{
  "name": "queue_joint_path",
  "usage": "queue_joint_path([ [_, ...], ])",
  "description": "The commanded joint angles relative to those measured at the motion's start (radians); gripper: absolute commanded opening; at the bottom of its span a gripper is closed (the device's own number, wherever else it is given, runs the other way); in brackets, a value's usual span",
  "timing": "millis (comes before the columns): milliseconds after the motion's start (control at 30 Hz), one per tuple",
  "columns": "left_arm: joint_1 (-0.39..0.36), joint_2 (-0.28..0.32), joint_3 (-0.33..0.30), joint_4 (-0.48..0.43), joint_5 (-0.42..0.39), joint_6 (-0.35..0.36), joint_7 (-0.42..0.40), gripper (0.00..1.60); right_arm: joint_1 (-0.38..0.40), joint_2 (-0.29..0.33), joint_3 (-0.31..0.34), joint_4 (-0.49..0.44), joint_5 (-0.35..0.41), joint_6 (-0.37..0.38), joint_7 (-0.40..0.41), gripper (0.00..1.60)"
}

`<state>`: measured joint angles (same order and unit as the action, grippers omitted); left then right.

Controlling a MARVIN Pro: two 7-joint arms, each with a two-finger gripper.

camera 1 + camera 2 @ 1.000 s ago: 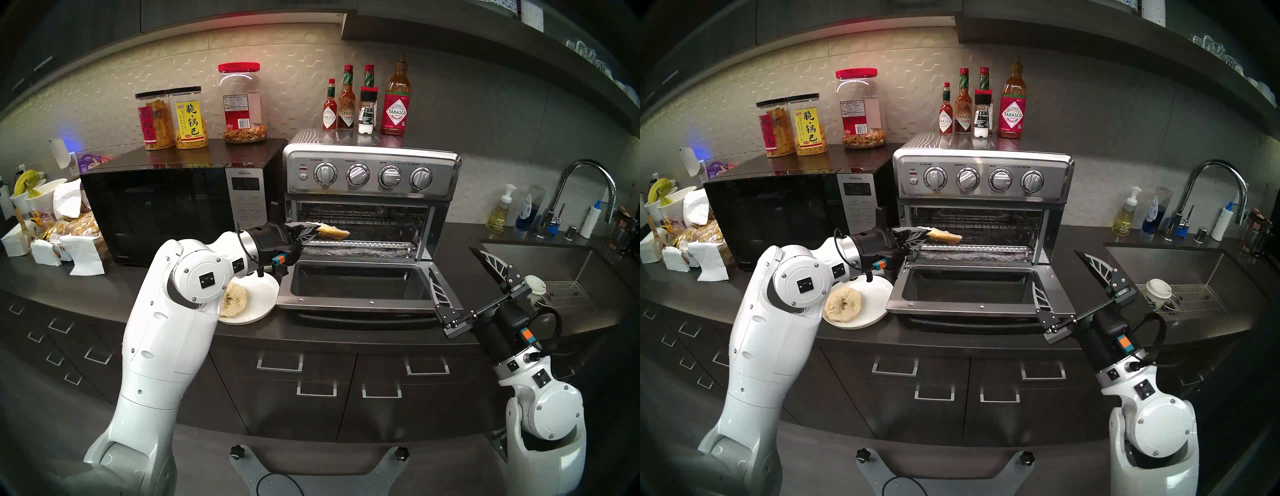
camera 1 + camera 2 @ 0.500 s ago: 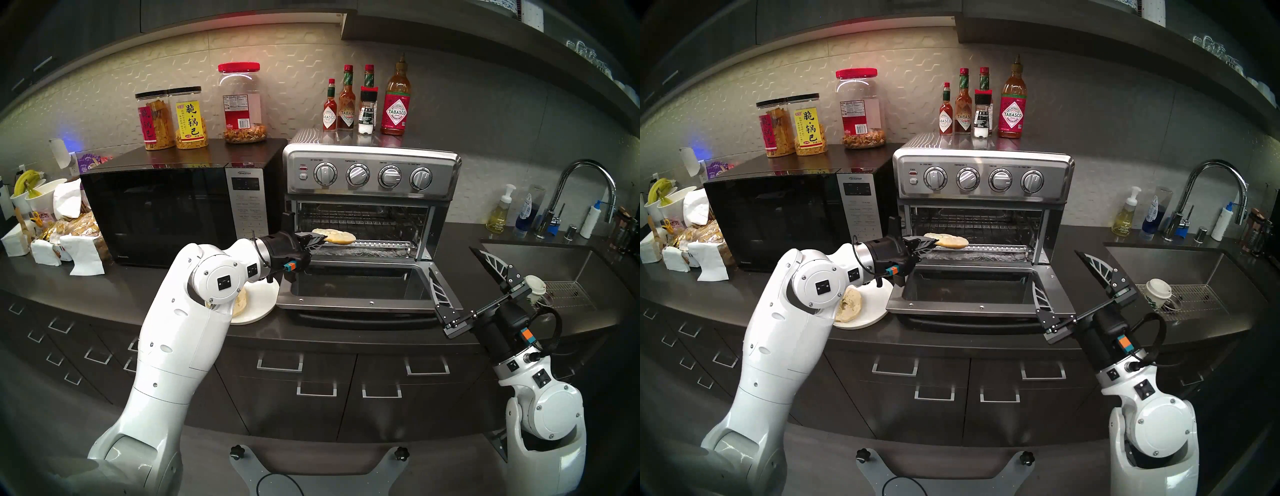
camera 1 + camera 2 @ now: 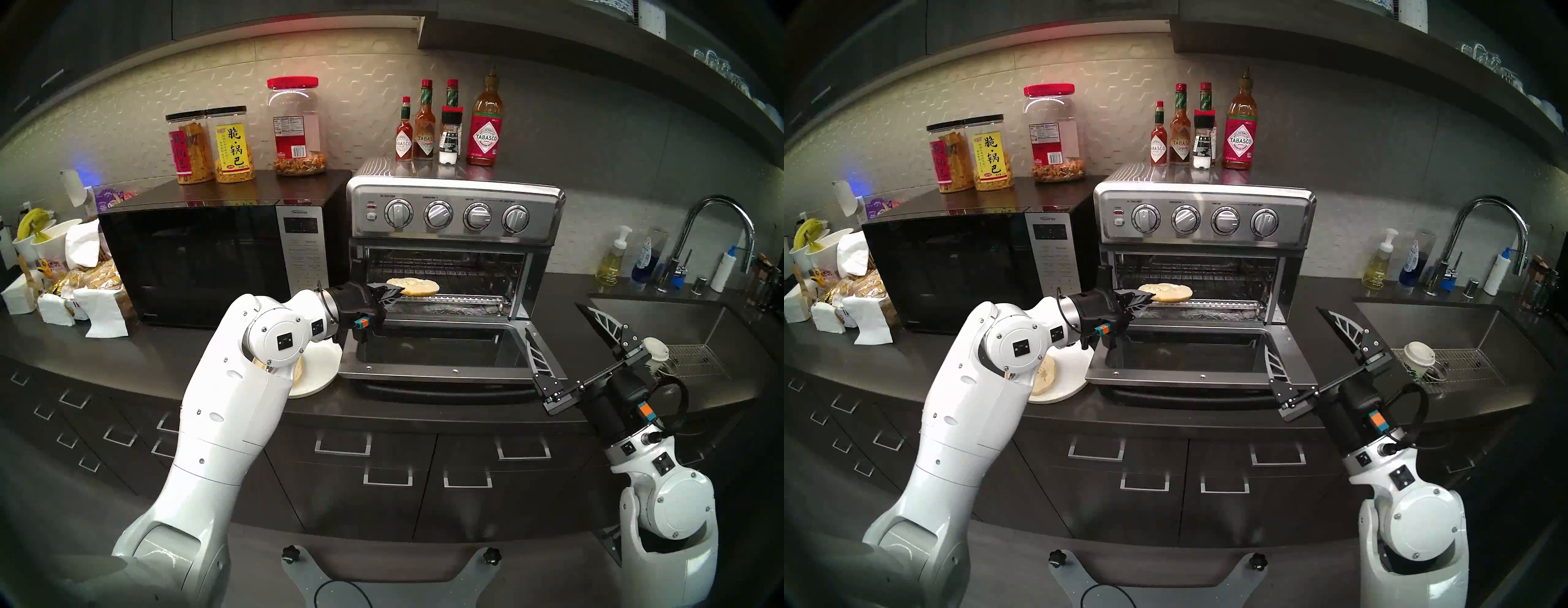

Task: Open the oven and place the bagel inside on the rack

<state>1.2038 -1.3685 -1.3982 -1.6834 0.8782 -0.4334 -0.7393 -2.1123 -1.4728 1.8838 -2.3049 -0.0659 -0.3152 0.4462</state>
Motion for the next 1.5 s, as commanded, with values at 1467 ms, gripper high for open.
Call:
queue_joint_path([
  [1467, -0.189, -0.059, 0.011, 0.256, 0.064, -0.001, 0.04, 0.0, 0.002, 0.002, -0.001, -0.021, 0.005, -0.005, 0.002, 1.6],
])
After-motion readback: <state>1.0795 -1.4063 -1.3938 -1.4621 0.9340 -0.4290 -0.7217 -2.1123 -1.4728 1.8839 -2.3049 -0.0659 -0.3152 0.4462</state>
